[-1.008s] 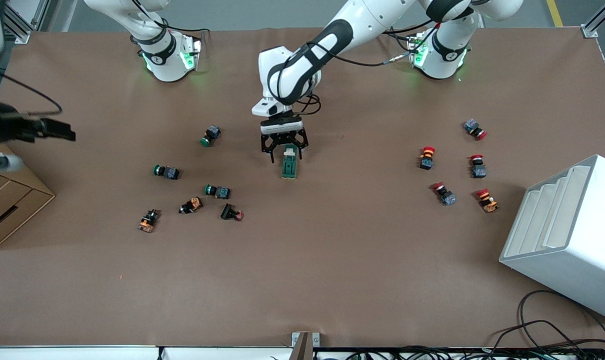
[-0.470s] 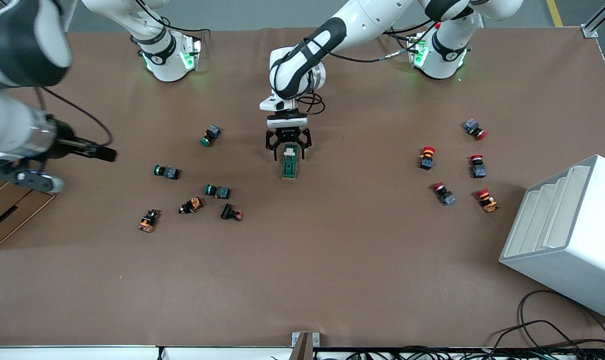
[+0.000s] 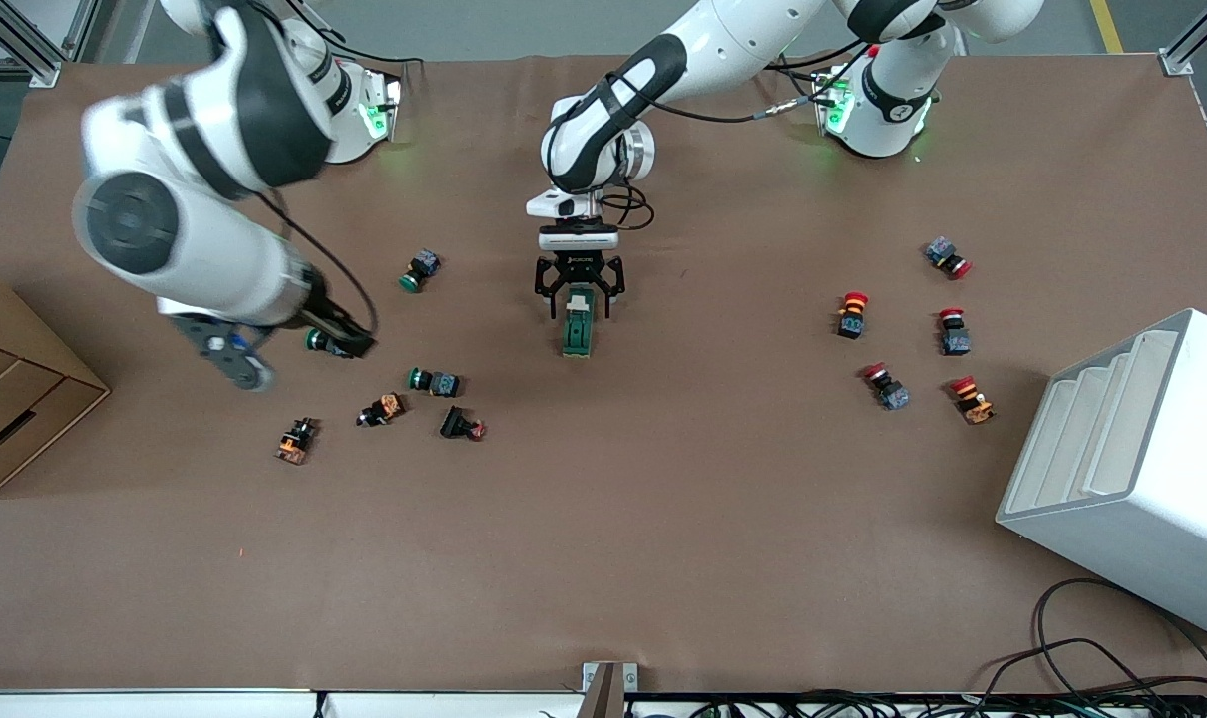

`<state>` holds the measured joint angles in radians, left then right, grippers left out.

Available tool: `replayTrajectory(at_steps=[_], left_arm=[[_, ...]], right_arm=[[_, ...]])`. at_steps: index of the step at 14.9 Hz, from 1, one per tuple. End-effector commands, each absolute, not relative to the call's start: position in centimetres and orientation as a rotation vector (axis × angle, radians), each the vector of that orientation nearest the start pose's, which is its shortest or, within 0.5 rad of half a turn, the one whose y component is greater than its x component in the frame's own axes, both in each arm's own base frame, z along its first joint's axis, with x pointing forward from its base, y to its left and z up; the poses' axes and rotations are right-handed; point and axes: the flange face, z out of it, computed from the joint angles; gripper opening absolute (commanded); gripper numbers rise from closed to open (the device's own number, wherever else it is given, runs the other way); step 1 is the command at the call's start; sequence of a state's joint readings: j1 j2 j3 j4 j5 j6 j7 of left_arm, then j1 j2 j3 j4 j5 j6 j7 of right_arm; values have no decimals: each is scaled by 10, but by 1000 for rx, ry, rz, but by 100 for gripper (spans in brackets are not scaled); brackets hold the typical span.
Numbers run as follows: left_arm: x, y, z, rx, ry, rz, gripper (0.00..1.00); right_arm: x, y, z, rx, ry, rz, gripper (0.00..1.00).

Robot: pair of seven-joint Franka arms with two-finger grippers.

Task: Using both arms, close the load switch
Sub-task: 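Reach the right gripper toward the switch while the left gripper holds it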

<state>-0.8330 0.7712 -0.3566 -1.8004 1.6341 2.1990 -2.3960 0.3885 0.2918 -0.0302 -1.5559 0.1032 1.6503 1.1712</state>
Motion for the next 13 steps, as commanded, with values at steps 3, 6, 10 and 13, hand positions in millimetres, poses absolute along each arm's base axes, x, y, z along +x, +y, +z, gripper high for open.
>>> replayTrajectory(at_steps=[3, 6, 10, 13], left_arm=[[281, -571, 131, -2871, -26, -1417, 99], [279, -571, 130, -2871, -31, -1420, 99], [272, -571, 121, -2838, -30, -1438, 99], [259, -572, 108, -2825, -51, -1473, 100]], right_arm=[[579, 308, 400, -2850, 1481, 299, 100], [577, 342, 373, -2668, 1750, 242, 100], [561, 391, 336, -2502, 1965, 192, 100], [555, 409, 321, -2438, 2032, 181, 100]])
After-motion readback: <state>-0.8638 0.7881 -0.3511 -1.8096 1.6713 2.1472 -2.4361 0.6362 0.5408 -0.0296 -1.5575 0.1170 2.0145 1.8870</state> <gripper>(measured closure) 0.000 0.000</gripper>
